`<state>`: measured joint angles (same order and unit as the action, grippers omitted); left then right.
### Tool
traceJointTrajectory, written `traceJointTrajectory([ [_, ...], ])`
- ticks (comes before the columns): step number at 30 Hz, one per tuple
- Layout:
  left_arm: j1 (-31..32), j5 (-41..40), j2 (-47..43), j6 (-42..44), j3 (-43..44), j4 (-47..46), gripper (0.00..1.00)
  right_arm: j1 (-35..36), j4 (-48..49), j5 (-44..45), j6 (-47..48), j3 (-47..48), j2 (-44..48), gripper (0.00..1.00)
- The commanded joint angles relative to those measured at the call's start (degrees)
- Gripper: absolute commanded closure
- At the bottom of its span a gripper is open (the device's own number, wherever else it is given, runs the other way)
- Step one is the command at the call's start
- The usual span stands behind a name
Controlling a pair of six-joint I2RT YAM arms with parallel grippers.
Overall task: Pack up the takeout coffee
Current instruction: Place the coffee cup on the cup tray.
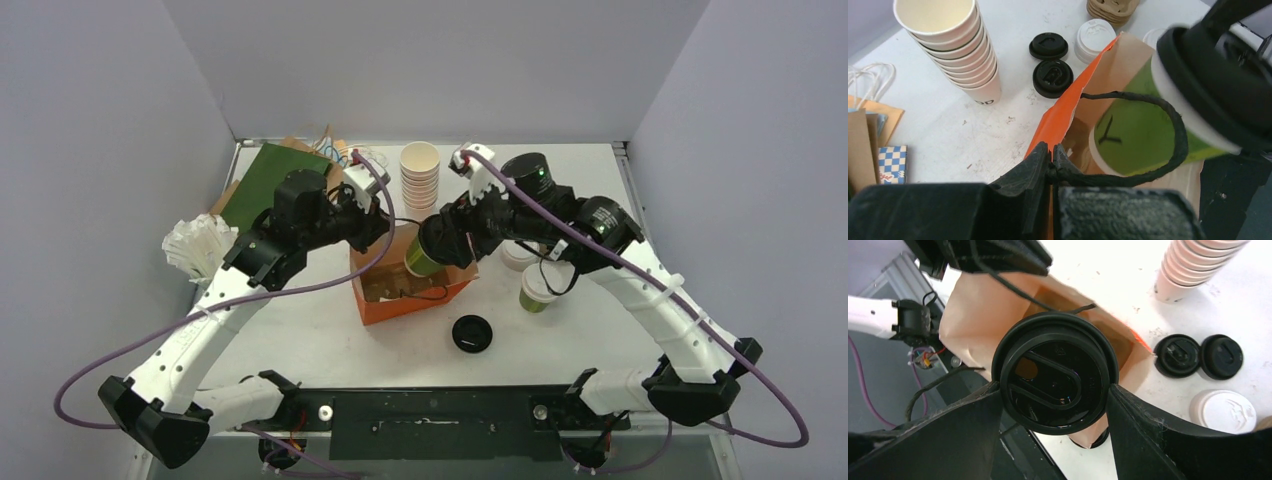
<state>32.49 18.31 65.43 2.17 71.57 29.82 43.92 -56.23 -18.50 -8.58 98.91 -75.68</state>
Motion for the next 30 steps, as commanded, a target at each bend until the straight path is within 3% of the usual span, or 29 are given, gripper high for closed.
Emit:
traceJointTrajectory([
  [1,0.6,-2.9,-3.0,1.2,2.3,-6.3,1.00,6.6,6.5,6.4,-0.7,-4.2,2.2,0.54],
  [8,1.9,3.4,-7.9,2.0,-6.8,-14.6,1.00,19.1,23.3,26.2,2.6,-24.3,8.7,0.57],
  [12,2.9,5.9,-11.1,0.8,-10.9,-15.9,1.00,25.5,28.8,34.5,4.0,-30.2,9.7,0.56],
  [19,3.8,11.3,-16.4,-4.2,-19.3,-19.8,1.00,33.4,39.5,45.9,7.2,-40.3,13.4,0.56],
  [30,5.7,9.1,-19.8,-14.9,-24.1,-23.6,1.00,43.5,54.9,57.4,17.9,-52.4,14.2,0.61],
])
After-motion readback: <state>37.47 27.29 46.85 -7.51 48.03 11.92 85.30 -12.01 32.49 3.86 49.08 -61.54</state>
